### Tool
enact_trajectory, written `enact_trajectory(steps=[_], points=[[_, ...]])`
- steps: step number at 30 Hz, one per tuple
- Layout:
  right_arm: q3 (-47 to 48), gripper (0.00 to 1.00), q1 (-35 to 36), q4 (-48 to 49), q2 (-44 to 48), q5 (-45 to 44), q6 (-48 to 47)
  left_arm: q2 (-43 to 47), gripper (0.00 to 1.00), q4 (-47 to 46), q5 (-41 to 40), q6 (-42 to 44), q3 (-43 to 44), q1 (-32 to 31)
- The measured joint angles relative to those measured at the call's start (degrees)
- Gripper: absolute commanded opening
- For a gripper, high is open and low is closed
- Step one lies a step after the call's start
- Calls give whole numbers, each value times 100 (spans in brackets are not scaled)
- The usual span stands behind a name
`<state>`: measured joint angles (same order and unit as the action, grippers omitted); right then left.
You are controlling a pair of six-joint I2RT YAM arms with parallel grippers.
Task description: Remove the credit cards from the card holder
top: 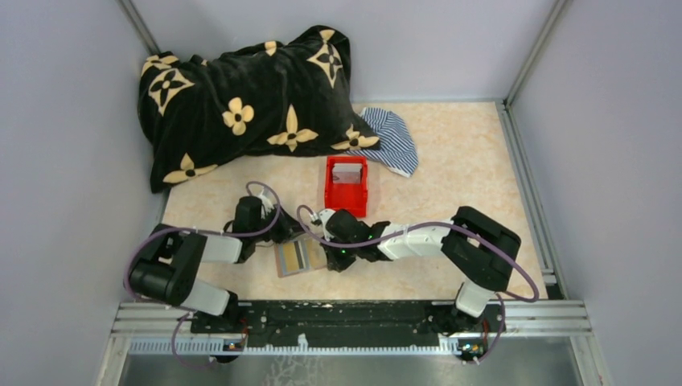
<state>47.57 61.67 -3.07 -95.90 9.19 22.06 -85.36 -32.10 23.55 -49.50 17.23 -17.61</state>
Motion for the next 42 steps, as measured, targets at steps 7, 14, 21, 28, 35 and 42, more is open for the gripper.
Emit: enact_trajectory(steps=[7,14,21,28,35,42], points=[[26,8,-24,-348,306,-162,-151,728,43,905,-190,164,-26,-129],[673,42,46,-584,341,-203,-330,1290,66,1899,-382,417,815,-96],[905,44,-109,210,-234,341,44,2221,32,2592,-417,498,629,79],[516,23,-466,1169,-365,957,649,3648,0,3292,-374,339,-66,90],[448,14,-468,1910,-490,1416,1021,4041,0,3182,22,0,-675,90],[179,30,-468,2433,-538,1585,1377,3571,0,3167,188,-79,-1010,98]])
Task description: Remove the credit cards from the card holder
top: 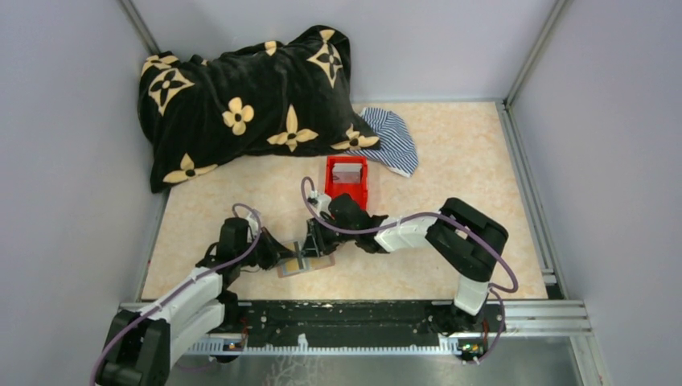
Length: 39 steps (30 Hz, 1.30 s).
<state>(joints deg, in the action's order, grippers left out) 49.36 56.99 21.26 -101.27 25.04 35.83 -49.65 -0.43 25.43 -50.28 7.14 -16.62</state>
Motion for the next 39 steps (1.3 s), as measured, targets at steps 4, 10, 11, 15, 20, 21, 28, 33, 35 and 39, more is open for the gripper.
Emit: enact_trajectory(steps=[4,10,11,15,20,21,28,33,35,39], points=[[-367,37,9,138,0,-15,146,-210,0,-81,96,42,22,20],[-758,43,50,280,-7,-33,367,-413,0,-264,197,61,22,28],[-763,43,63,334,-13,-33,389,-442,0,-304,210,61,20,28],[-756,44,90,437,-68,-35,439,-487,0,-503,273,66,-55,37],[-608,43,107,461,-201,-24,446,-9,0,-448,295,70,-195,42],[-570,44,107,479,-249,-20,446,339,0,-271,227,116,-192,61],[-402,43,114,713,-555,107,516,374,0,251,57,186,55,140],[-382,43,114,791,-605,129,535,400,0,538,-105,-52,2,232],[-382,43,109,793,-608,136,542,715,0,741,-216,-122,-39,243],[-382,43,96,824,-627,168,584,1563,0,1329,-570,-221,-17,258]])
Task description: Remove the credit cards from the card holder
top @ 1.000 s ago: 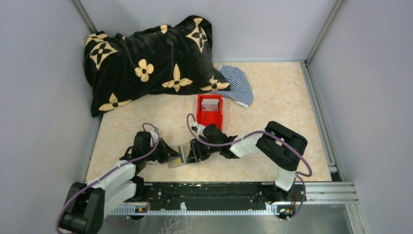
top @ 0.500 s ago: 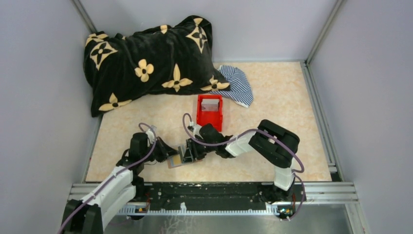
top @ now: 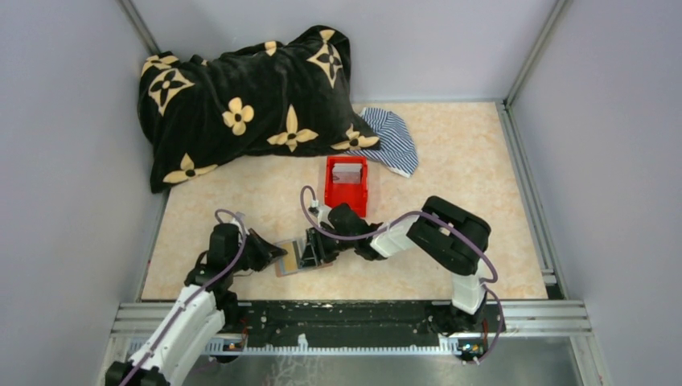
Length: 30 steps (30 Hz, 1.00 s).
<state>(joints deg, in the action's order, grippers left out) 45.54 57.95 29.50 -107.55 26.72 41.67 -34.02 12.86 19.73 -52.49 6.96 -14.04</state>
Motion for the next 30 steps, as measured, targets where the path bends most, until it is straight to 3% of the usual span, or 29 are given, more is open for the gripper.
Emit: enact_trajectory(steps=[3,10,15,24,30], points=[[0,43,-9,70,-37,39,20,243,0,358,-146,-42,201,2],[-9,43,-13,225,-96,98,85,-299,0,680,-122,-243,260,-24],[-11,43,-39,243,-101,105,116,177,0,758,-264,-603,37,-229],[-13,43,-66,326,-160,210,173,164,0,728,-299,-828,-7,-264],[2,43,-76,393,-210,304,199,-149,0,240,-37,-944,-131,-264]])
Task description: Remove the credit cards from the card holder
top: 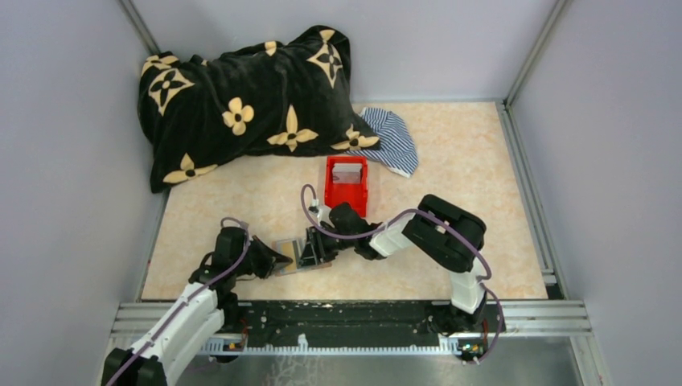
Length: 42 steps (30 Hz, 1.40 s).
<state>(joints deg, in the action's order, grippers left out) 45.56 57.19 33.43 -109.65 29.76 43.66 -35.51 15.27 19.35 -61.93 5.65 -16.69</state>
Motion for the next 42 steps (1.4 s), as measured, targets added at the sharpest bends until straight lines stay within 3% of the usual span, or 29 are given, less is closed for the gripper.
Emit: enact_trajectory(steps=[14,20,24,27,31,33,37,42], points=[[374,41,-11,192,-380,299,199,-140,0,-459,168,-129,-175,-96],[358,21,-146,979,-608,625,706,-142,0,-459,166,-122,-177,-96],[358,16,-225,1414,-780,721,999,-138,0,-470,170,-94,-179,-96],[358,17,-225,1300,-745,616,911,98,13,-291,-4,107,-103,-101],[372,18,-225,262,-420,173,385,131,52,439,-564,544,555,-120],[404,18,-225,-339,-219,-81,98,-92,63,619,-820,787,1147,-120],[658,20,-225,-1266,-9,-472,-374,-809,62,667,-1036,1102,2004,-120],[894,22,-225,-2072,162,-721,-796,-1331,56,844,-1012,1342,2085,-120]])
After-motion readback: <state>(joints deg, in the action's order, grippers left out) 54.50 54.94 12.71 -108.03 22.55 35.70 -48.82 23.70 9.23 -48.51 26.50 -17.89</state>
